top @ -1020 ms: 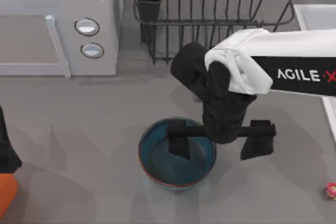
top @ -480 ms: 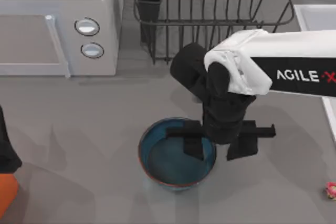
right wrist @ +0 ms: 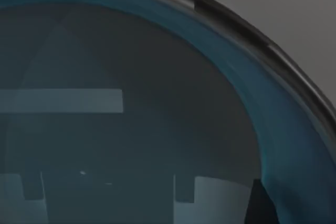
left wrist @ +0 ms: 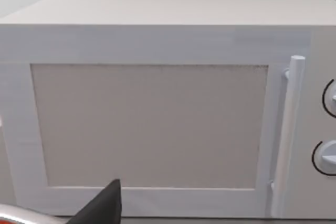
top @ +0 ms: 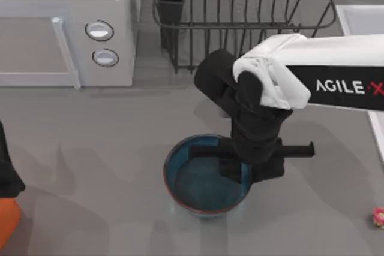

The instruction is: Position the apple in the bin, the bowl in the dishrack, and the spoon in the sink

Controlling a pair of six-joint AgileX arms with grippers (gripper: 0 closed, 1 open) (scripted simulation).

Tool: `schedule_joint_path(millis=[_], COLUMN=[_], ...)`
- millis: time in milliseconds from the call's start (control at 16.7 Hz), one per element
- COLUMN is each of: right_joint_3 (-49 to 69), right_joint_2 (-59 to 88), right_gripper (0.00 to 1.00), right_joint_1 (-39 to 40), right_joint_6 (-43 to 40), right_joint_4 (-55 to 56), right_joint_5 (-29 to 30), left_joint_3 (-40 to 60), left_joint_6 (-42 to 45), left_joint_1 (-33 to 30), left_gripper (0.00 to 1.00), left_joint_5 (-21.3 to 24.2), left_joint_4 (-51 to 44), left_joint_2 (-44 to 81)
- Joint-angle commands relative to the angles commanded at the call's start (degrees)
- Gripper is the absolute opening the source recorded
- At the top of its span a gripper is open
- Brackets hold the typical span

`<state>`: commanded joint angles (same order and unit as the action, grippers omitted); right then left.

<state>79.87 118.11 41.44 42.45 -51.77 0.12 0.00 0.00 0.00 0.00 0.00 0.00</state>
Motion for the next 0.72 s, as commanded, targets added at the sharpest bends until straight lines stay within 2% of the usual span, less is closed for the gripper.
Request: schedule_joint_path(millis=[420,720], right_joint_3=[1.0,9.26], right_joint_2=[-0.34,-2.59], right_gripper=[0.0,0.0], right_joint_1=[0.0,-0.04], right_joint_6=[0.08,0.03], right_joint_4=[-1.01,-12.76], right_joint_5=[0.01,-0.01], left_joint_3=[0.0,0.0], left_joint_6=[0.0,0.0], left_joint_1=[0.0,0.0], left_gripper=[1.0,1.0], left_joint_5=[0.0,0.0], left_joint_4=[0.0,0.0], left_joint_2=[0.0,0.0])
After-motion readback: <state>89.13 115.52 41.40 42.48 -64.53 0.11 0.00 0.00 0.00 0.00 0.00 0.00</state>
